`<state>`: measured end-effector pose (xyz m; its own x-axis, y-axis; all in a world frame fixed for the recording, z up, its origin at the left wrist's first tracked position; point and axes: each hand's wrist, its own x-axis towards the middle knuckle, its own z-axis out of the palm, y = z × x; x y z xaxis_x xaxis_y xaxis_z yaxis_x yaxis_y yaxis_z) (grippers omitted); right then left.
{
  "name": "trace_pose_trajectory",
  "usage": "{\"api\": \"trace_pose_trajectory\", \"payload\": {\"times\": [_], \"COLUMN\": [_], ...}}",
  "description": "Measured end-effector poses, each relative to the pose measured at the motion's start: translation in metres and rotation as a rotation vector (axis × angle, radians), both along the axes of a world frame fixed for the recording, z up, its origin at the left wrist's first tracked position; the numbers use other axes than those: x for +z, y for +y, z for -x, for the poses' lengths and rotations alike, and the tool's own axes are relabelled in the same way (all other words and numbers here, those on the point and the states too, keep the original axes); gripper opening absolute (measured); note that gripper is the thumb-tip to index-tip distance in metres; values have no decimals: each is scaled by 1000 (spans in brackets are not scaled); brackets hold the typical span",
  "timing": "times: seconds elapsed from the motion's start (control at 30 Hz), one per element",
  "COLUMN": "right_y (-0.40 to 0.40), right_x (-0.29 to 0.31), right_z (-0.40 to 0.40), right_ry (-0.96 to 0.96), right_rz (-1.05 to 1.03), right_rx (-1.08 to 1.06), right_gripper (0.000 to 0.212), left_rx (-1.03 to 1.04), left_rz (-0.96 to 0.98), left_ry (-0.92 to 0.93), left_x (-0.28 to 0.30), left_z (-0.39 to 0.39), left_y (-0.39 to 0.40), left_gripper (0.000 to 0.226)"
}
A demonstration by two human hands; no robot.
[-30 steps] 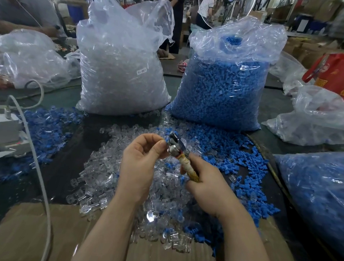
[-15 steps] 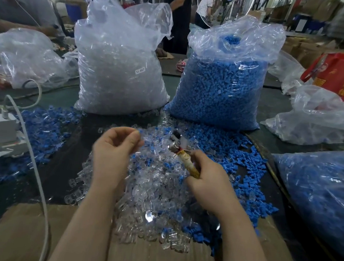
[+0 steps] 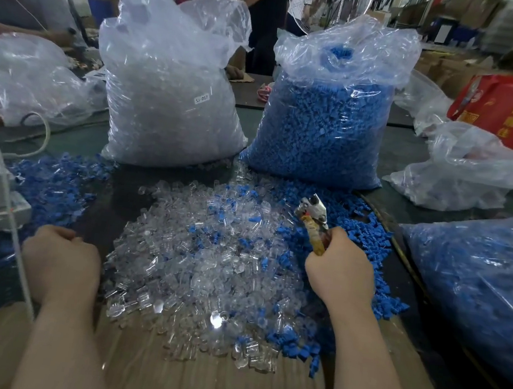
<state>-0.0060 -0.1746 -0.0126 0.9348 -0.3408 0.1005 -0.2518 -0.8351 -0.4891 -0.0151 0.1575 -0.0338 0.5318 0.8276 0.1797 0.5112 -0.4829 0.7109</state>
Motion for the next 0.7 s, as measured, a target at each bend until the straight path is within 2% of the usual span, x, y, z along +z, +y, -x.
{"api": "trace_pose_trajectory", "payload": {"times": [0.13, 0.27, 0.4, 0.47, 0.53, 0.7], "right_y": [-2, -1, 2, 3, 4, 5], "right_x": [2, 2, 2, 2, 1, -1], "right_z": [1, 2, 2, 2, 2, 3], "right_ry": [67, 146, 213, 229, 231, 206], "right_rz": [44, 91, 136, 151, 152, 151], "right_rx": [-67, -107, -108, -101, -95, -72], "right_gripper": [17, 35, 45, 44, 41, 34], "left_rx": [17, 10, -41, -173, -374, -861], "left_rz": [13, 31, -104, -229, -258, -73], "left_ry": [43, 152, 186, 151, 182, 438], "left_x": [3, 8, 20, 32, 41, 34], "left_z": [2, 0, -4, -8, -13, -15], "left_y": [0, -2, -16, -32, -51, -100], "left_gripper": [26, 33, 47, 49, 52, 76]}}
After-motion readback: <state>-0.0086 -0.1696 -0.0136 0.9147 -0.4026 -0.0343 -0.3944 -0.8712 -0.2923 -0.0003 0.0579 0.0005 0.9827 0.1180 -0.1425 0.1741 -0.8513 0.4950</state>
